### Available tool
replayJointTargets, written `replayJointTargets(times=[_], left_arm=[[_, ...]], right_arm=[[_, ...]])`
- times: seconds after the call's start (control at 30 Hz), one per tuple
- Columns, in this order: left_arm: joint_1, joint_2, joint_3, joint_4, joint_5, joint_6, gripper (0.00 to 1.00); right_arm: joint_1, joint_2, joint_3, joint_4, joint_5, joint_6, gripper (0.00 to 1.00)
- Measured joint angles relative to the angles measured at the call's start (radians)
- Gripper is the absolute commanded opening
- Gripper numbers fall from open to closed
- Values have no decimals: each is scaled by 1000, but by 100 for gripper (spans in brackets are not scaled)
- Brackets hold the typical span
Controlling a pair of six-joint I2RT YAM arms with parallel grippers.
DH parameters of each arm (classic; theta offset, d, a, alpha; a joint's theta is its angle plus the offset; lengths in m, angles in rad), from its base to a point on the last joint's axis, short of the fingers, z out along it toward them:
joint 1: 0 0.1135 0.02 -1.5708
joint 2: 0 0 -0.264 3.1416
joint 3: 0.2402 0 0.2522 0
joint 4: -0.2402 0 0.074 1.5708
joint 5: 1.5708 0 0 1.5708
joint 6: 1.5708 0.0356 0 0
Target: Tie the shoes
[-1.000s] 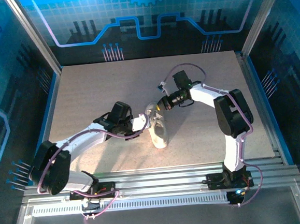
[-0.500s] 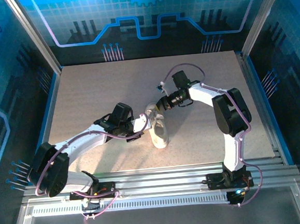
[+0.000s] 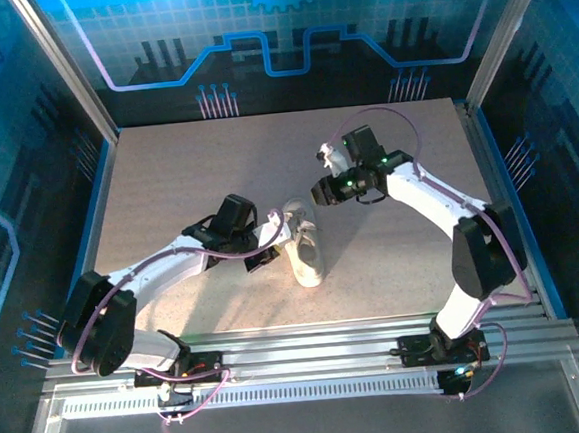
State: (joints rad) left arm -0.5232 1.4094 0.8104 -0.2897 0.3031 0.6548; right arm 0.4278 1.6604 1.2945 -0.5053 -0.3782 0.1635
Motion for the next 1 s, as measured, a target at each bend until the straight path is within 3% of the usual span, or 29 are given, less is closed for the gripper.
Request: replayJointTargets(times=[0.1,0.2,0.6,0.77,1.0], left_arm=[[28,9,21,-5,51,-27,3],[60,21,38,-5,112,-55,3],[140,122,125,-71,302,-122,3],[172,190,195,-137,362,-138,3],[209,256,263,-180,422,-186,3]], right_arm=[[92,-39,-40,-6,55,32,14],[183,-55,-90,12,80,74,12],[328,-11,-115,50,232,153,20],[340,-18,-132,80,328,179,13],[314,-114,-175,101,357,215,14]])
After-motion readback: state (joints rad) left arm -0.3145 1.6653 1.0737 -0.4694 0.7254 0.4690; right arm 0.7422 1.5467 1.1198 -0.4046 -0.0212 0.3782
